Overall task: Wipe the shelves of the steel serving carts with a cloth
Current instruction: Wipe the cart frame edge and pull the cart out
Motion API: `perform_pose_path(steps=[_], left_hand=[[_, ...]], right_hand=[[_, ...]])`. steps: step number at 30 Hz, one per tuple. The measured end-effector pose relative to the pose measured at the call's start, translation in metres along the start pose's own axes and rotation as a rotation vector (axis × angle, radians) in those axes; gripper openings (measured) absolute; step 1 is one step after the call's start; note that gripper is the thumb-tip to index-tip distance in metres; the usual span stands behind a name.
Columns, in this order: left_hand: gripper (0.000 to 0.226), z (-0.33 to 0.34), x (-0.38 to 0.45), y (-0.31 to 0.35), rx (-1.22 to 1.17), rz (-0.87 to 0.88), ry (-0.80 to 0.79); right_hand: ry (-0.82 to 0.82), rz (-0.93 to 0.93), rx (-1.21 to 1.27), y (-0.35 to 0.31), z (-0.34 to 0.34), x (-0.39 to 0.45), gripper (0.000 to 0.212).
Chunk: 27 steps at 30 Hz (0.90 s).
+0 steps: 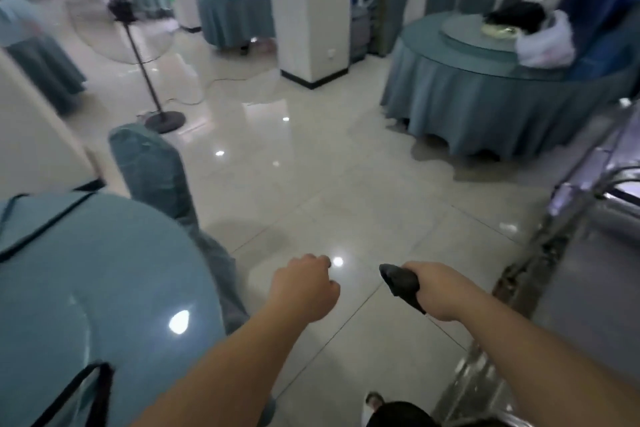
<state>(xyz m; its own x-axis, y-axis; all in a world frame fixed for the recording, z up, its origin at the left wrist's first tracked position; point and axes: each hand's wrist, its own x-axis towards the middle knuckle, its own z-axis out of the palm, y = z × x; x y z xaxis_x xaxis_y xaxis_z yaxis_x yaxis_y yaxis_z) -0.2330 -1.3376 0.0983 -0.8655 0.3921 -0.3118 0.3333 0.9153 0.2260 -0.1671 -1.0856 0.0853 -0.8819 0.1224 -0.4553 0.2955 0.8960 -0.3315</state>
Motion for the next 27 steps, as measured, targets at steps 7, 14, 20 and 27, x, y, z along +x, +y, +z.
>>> perform_pose_path(steps=[7,14,20,27], left_hand=[[0.043,-0.027,0.141,0.068,0.164,0.165,-0.03],[0.048,-0.072,0.258,0.134,0.204,0.219,-0.053],[0.05,-0.076,0.333,0.178,0.227,0.293,-0.146],[0.051,-0.076,0.441,0.236,0.297,0.508,-0.213]], right_hand=[[0.063,0.152,0.111,0.068,-0.046,0.086,0.026],[0.135,0.11,0.193,0.1,-0.135,0.17,0.028],[0.099,0.224,0.21,0.142,-0.152,0.209,0.024],[0.105,0.497,0.285,0.203,-0.17,0.231,0.029]])
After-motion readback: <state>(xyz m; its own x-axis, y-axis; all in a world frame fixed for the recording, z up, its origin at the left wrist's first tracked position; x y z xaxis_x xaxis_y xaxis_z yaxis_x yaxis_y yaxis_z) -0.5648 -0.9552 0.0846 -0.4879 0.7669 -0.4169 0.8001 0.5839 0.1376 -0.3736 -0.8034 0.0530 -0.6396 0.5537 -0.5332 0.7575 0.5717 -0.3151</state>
